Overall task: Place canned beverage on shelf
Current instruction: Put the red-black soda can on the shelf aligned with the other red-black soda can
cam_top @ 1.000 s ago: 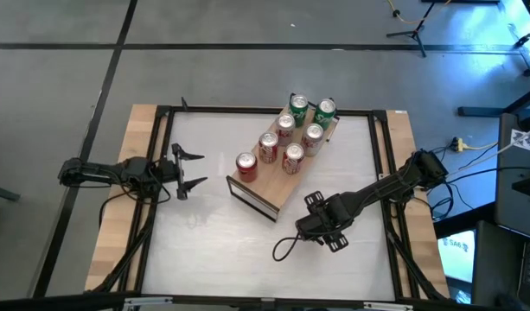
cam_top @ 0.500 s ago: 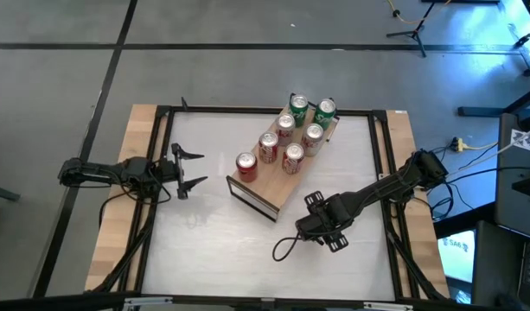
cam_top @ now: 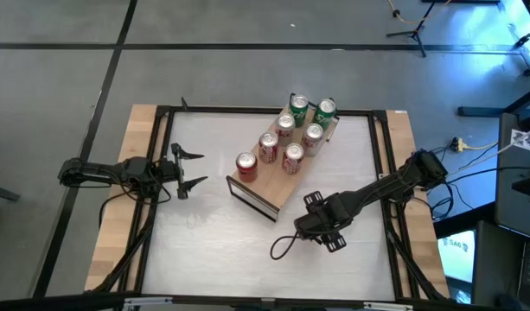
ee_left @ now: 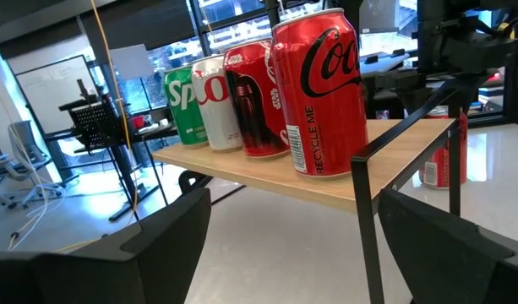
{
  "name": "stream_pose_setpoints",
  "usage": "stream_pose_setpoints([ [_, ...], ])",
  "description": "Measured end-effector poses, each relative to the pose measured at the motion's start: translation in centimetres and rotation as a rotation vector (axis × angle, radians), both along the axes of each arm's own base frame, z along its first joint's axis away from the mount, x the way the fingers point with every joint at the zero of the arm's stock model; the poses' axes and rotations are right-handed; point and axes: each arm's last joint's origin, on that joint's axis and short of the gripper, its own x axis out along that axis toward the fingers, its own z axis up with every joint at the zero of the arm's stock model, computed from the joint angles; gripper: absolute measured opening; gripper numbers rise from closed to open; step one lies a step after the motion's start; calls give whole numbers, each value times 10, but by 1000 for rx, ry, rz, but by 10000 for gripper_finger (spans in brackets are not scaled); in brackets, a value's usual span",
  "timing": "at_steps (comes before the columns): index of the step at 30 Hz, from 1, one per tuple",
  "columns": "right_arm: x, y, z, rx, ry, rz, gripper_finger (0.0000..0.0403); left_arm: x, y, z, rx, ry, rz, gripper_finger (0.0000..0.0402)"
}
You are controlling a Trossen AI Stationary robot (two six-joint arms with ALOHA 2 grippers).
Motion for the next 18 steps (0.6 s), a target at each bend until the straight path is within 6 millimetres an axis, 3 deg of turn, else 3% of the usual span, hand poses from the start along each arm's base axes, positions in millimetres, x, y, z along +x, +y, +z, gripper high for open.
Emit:
stream_pose_setpoints([
  [6,1,2,9,45,25,3,301,0,0,0,0,0,0,330],
  [18,1,2,61,65,5,5,301,0,0,0,-1,-1,0,330],
])
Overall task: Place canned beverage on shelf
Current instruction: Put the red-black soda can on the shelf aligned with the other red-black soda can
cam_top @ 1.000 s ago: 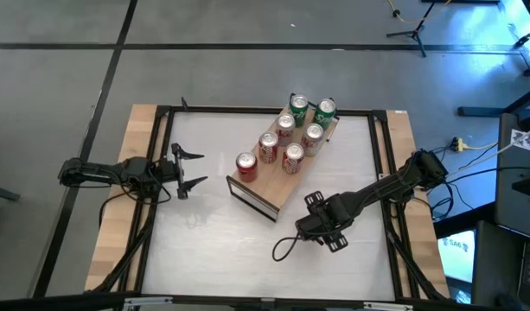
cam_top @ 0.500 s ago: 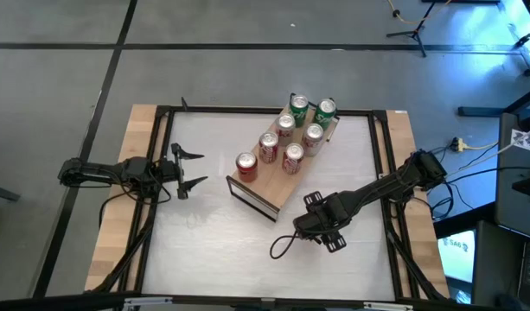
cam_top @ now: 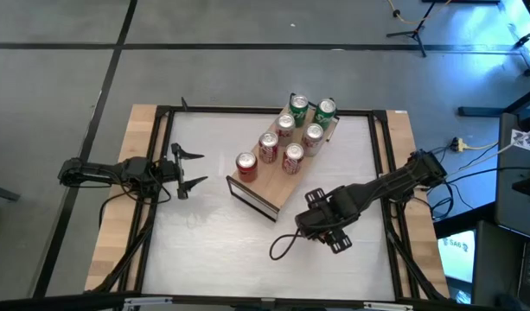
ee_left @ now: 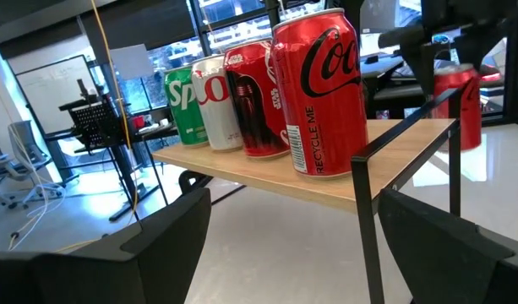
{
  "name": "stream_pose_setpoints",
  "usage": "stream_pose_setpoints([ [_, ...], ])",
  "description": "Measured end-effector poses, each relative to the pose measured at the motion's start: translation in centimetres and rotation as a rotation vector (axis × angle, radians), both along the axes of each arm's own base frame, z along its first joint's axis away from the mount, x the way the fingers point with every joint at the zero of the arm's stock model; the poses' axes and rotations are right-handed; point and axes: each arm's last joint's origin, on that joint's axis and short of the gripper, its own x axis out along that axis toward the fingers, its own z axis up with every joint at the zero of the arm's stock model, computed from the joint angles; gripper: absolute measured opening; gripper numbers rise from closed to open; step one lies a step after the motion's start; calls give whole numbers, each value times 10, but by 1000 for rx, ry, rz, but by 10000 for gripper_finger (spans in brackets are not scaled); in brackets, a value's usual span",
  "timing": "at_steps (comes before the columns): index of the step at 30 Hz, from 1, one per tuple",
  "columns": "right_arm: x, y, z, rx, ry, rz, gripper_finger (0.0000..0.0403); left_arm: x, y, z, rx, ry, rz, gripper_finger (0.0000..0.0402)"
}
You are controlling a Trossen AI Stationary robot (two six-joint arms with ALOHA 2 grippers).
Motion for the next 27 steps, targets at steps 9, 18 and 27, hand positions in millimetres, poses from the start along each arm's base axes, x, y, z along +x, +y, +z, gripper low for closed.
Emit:
stream_pose_setpoints([
  [9,2,-8,40,-4,-84,-29,301,0,0,0,0,0,0,330],
  [18,7,-41,68,-13,-119,-129,301,0,0,0,0,0,0,330],
  [27,12,-65,79,-18,-158,-104,301,0,0,0,0,0,0,330],
])
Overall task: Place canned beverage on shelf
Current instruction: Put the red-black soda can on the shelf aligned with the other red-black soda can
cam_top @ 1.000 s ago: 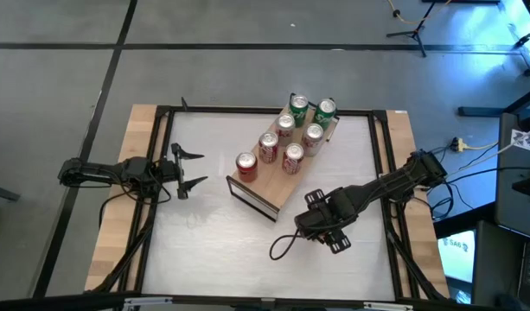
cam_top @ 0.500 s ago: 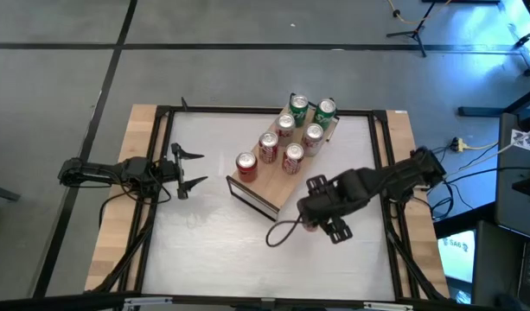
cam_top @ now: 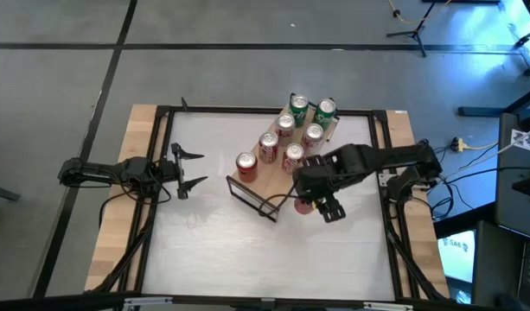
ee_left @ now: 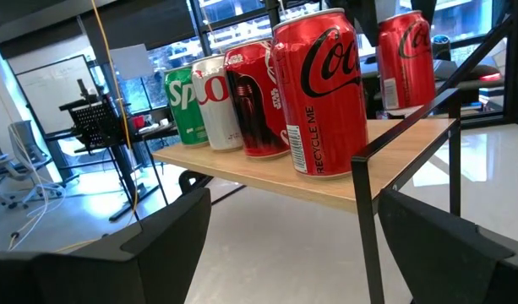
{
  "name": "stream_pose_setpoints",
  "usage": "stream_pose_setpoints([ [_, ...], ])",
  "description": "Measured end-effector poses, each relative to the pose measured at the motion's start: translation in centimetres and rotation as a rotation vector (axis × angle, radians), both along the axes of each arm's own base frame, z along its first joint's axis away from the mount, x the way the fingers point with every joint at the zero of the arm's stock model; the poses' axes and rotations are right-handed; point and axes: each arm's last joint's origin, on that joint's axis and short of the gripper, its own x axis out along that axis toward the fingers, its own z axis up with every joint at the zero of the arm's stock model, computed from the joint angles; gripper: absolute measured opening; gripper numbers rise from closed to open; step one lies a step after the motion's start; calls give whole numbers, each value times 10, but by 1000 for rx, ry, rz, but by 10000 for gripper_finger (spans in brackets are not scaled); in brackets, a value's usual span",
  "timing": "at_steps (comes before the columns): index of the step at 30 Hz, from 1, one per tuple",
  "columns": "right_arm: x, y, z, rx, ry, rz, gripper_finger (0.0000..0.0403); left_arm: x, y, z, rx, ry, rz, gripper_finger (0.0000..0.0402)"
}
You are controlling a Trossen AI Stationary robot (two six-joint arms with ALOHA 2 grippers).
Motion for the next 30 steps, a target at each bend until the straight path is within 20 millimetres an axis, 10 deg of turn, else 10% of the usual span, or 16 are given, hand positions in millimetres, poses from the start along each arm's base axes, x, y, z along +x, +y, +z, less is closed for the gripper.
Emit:
stream_pose_setpoints([
  [30,3,-22,15,-2,-65,-19,301,0,0,0,0,0,0,330],
])
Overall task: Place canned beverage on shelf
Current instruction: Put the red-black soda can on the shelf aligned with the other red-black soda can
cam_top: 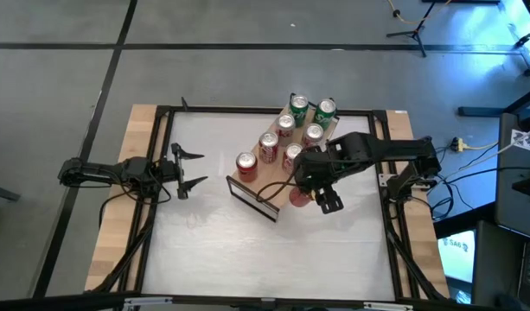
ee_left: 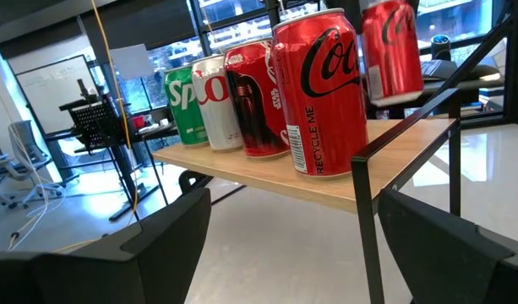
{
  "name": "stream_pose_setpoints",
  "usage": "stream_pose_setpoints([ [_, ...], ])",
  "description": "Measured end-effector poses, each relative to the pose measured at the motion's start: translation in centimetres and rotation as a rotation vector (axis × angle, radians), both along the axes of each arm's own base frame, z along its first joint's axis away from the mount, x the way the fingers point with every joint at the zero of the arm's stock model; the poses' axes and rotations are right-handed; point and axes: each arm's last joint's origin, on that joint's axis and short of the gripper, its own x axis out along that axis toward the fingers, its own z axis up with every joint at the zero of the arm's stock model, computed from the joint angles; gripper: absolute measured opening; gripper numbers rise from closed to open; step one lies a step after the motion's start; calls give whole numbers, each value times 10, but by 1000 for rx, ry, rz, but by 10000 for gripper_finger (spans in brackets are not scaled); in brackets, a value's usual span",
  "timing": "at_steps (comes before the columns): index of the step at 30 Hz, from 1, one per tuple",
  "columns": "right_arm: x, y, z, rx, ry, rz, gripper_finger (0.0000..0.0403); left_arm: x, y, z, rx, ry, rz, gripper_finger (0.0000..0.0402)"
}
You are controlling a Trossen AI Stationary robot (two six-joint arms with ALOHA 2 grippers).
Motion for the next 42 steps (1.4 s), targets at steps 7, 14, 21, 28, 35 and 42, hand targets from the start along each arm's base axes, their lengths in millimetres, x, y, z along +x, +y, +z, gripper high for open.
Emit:
stream_pose_setpoints([
  [7,-1,-5,15,-11,-75,-19,301,0,0,0,0,0,0,330],
  [14,7,-18,18,-16,-142,-21,301,0,0,0,0,0,0,330],
  [21,15,-30,21,0,-219,-25,301,0,0,0,0,0,-1,330],
  [28,26,-29,13,-12,-213,1,301,0,0,0,0,0,0,330],
  [35,36,-28,-2,-18,-146,2,301,0,0,0,0,0,0,330],
  [42,44,-28,-10,-35,-119,-3,301,0,0,0,0,0,0,330],
])
